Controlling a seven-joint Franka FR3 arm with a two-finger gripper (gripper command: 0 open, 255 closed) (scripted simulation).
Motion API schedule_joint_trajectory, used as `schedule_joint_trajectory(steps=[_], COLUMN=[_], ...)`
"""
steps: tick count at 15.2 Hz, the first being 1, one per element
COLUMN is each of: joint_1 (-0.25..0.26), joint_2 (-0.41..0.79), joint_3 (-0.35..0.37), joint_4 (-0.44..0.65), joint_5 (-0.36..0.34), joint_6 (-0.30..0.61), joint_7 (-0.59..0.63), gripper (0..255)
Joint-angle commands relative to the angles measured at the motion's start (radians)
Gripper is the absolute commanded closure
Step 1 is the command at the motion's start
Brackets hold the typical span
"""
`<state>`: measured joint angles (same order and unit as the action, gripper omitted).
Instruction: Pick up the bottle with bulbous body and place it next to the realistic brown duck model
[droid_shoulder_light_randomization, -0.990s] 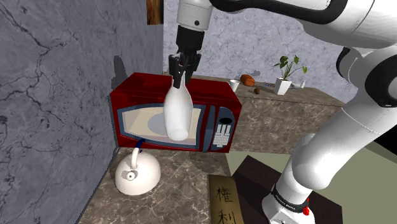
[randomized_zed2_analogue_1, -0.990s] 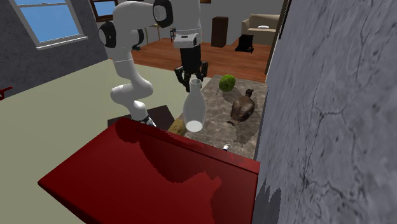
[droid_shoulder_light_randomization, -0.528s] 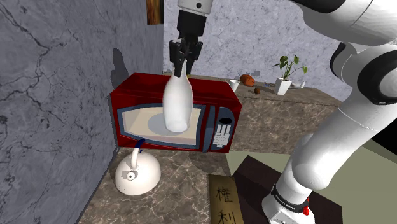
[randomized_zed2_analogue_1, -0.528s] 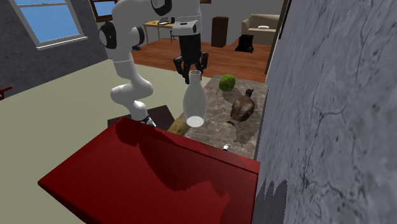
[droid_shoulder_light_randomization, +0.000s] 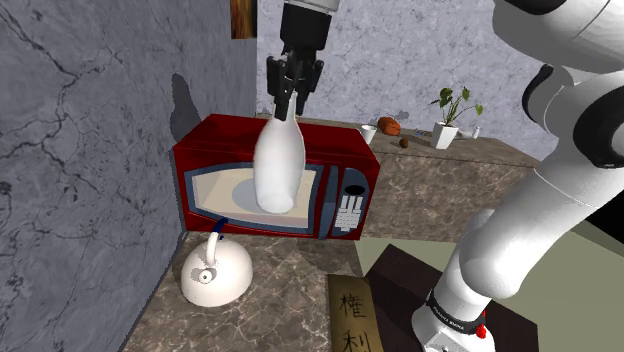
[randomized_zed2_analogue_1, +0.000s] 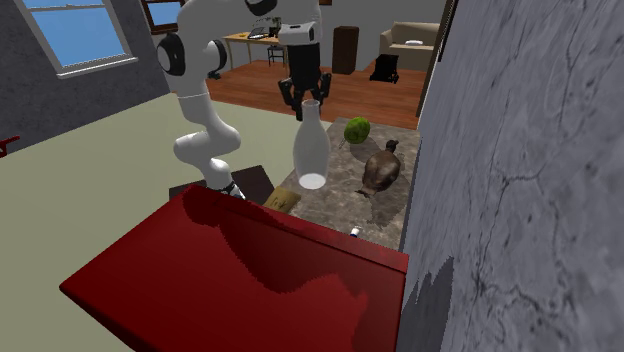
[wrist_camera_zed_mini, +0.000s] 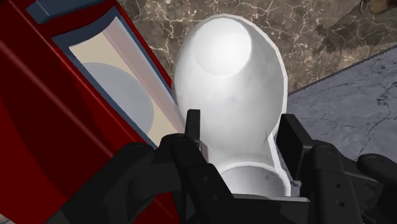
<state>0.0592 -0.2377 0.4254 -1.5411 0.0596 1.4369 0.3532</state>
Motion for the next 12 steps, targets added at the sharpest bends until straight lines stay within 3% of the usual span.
schedule_joint_trajectory(steps=[1,12], joint_1=[0.014,0.102], joint_2=[-0.054,-0.224], joint_3=[0.01,0.141], joint_4=[-0.06,-0.249], joint_5=[0.022,0.121], joint_6=[0.011,0.061], joint_7=[0.024,0.224], gripper=[255,255])
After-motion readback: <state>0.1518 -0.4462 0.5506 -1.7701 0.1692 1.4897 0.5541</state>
